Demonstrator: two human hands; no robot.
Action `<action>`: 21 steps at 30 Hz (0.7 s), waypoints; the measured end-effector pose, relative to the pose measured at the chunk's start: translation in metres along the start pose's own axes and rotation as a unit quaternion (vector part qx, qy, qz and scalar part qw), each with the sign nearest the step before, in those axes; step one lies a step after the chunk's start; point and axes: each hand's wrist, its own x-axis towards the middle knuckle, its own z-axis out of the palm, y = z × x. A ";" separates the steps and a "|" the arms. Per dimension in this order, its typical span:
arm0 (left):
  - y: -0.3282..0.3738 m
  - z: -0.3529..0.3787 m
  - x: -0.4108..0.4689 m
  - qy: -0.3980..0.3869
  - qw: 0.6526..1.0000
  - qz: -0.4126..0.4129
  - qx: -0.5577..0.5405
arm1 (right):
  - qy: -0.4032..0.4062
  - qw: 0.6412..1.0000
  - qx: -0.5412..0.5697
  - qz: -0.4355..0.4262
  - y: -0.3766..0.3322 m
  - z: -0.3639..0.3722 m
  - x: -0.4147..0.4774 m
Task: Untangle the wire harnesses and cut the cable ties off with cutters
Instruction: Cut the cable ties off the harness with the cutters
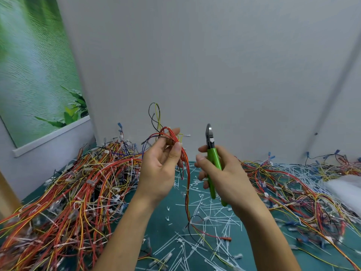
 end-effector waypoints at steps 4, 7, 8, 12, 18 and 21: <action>0.002 -0.001 -0.001 -0.012 0.995 -0.042 -0.086 | -0.018 1.000 0.020 0.004 -0.003 0.002 -0.002; 0.006 -0.004 0.000 -0.028 0.983 -0.061 -0.169 | -0.017 0.999 0.039 0.007 -0.003 -0.001 -0.001; 0.007 -0.006 0.001 -0.033 0.977 -0.071 -0.198 | -0.018 0.999 0.041 0.009 -0.003 -0.002 -0.001; 0.012 -0.007 0.005 -0.043 0.949 -0.107 -0.293 | -0.024 0.998 0.051 0.015 -0.001 -0.004 0.000; 0.015 -0.007 0.006 -0.069 0.921 -0.150 -0.353 | -0.054 0.997 0.051 0.021 -0.003 -0.005 -0.001; 0.017 -0.009 0.006 -0.073 0.909 -0.160 -0.379 | -0.090 0.993 0.067 0.036 -0.004 -0.010 -0.002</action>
